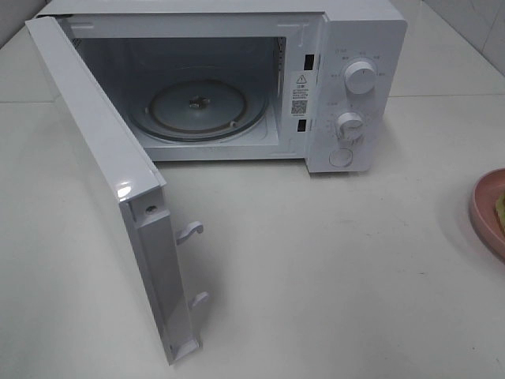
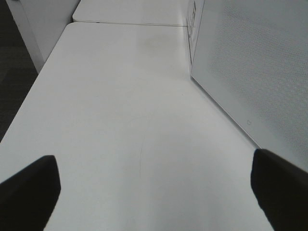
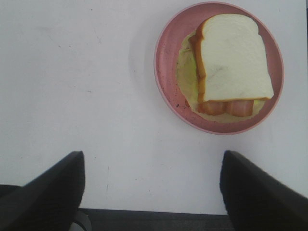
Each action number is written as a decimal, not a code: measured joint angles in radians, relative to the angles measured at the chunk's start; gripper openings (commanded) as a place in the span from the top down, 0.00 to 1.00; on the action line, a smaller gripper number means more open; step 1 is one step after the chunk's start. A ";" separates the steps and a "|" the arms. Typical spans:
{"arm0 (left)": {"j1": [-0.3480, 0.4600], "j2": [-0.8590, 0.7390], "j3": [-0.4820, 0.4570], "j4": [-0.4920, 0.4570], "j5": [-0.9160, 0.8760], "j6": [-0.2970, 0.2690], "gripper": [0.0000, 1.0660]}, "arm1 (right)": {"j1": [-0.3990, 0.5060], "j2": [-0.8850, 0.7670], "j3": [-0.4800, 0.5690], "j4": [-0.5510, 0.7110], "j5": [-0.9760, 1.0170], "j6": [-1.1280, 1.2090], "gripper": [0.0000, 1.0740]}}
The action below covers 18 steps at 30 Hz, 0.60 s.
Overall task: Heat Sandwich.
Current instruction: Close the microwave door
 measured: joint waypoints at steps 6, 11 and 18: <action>0.000 0.000 0.000 0.000 0.000 0.000 0.05 | 0.000 -0.121 0.000 0.002 0.021 0.000 0.29; 0.000 0.000 0.000 0.000 0.000 0.000 0.05 | -0.003 -0.245 0.034 0.002 0.014 0.000 0.29; 0.000 0.000 0.000 0.000 0.000 0.000 0.05 | -0.090 -0.471 0.189 0.003 -0.033 0.000 0.29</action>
